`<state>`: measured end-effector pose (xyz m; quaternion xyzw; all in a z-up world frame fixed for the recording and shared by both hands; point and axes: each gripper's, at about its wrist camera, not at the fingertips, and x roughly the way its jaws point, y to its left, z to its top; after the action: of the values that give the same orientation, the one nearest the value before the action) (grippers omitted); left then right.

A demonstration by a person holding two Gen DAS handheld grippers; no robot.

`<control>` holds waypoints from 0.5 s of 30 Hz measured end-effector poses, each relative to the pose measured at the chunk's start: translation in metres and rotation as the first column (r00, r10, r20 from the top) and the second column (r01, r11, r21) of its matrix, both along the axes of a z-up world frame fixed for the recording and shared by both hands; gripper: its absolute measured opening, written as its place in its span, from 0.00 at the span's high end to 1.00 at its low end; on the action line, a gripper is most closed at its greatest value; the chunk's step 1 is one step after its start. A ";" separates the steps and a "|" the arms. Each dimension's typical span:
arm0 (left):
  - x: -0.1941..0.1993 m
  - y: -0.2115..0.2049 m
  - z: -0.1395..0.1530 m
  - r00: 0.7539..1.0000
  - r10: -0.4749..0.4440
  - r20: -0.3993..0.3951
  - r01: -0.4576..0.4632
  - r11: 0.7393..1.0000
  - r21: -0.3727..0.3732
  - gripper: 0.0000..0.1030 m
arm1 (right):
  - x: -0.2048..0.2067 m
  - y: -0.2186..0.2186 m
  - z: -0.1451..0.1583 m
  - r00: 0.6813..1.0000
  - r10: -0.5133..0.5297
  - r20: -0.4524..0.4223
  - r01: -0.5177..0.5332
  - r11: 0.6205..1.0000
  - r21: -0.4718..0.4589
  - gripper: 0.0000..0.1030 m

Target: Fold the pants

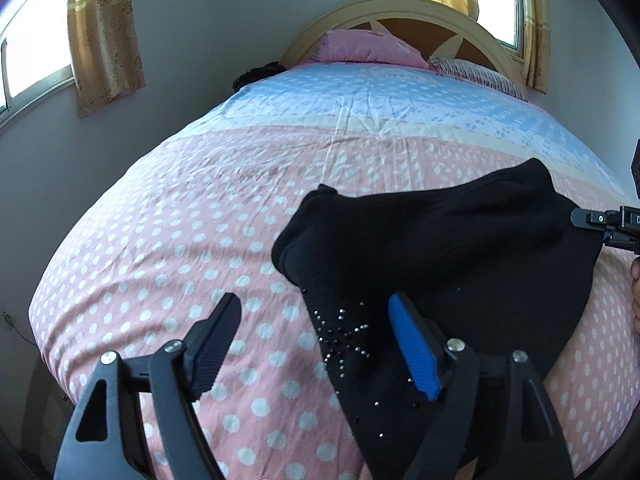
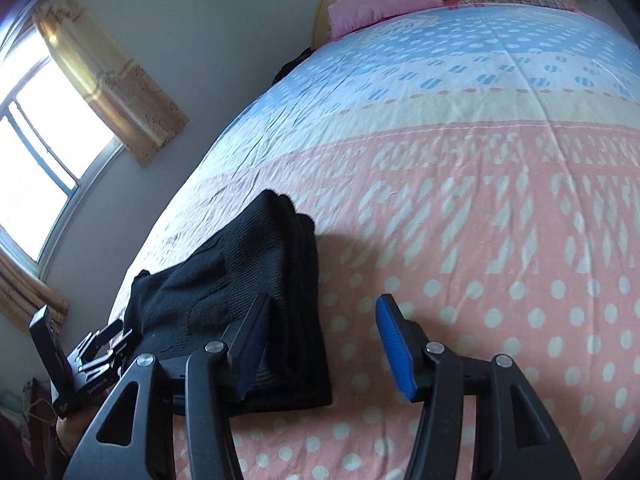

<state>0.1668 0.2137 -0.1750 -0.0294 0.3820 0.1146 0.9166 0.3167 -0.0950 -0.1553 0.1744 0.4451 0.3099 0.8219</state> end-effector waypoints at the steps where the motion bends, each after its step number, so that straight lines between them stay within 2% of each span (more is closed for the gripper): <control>1: -0.002 0.000 0.002 1.000 -0.001 -0.004 0.001 1.000 0.009 0.22 | -0.001 -0.004 0.002 1.000 -0.023 -0.001 0.023 1.000 0.000 0.46; 4: -0.013 -0.001 0.006 1.000 0.008 -0.022 -0.007 0.999 0.049 0.16 | -0.013 -0.019 0.010 0.993 -0.113 0.020 0.113 0.993 -0.029 0.46; 9: -0.029 -0.001 0.016 0.999 0.005 -0.033 -0.003 0.997 0.074 0.16 | -0.051 -0.040 0.040 0.978 -0.194 0.078 0.197 0.980 -0.029 0.42; 11: -0.040 -0.003 0.025 1.000 0.001 -0.020 0.000 0.997 0.072 0.16 | -0.070 -0.042 0.052 0.973 -0.203 0.109 0.207 0.978 -0.018 0.36; 15: -0.062 -0.011 0.048 0.999 -0.019 0.044 0.017 0.998 0.053 0.15 | -0.109 -0.041 0.078 0.967 -0.186 0.173 0.191 0.981 -0.015 0.35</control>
<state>0.1053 0.2029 -0.1269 -0.0044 0.3588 0.1156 0.9262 0.2074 -0.1363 -0.0773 0.1756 0.3591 0.2369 0.8855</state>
